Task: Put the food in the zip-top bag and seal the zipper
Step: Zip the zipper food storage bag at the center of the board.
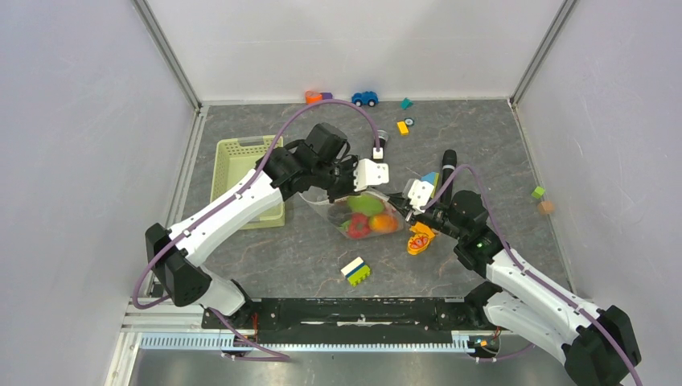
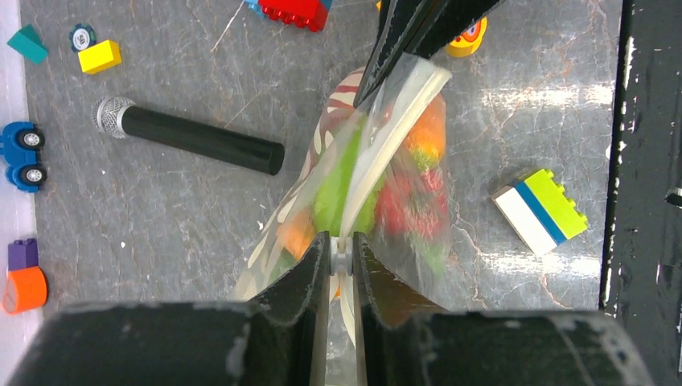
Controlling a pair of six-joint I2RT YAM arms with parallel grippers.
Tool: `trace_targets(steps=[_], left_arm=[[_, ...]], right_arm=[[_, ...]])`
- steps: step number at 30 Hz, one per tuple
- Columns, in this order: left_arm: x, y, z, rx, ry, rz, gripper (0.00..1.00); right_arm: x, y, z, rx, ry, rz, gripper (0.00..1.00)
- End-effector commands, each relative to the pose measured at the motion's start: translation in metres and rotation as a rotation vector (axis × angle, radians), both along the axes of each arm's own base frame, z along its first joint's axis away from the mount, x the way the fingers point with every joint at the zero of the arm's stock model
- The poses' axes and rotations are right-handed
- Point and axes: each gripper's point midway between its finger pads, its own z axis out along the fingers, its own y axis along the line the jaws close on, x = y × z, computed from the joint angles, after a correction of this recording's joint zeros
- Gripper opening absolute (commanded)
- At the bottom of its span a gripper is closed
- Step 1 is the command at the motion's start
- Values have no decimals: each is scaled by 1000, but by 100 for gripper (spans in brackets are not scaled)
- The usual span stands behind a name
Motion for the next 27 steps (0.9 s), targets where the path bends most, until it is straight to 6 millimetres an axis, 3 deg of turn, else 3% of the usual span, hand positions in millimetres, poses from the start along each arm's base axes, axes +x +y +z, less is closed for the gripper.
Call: trace_targets(steps=[1,11,23,25,27], left_arm=[[11,27,8,56,-65,62,20],[12,29,8,53,-74,72,20],[13,32,12,44,-98,79,21],[12,30,12,35,-92,77,25],[11,27,13,26,-85,72,41]], right_arm=[[18,-13,8,14,-20,-110,0],[38,-42,-1,17,1,-302,0],[43,-64,-7,33,22,-414,0],[41,-61,-7,35,12,-392,0],[37,-55,-5,43,12,-349,0]])
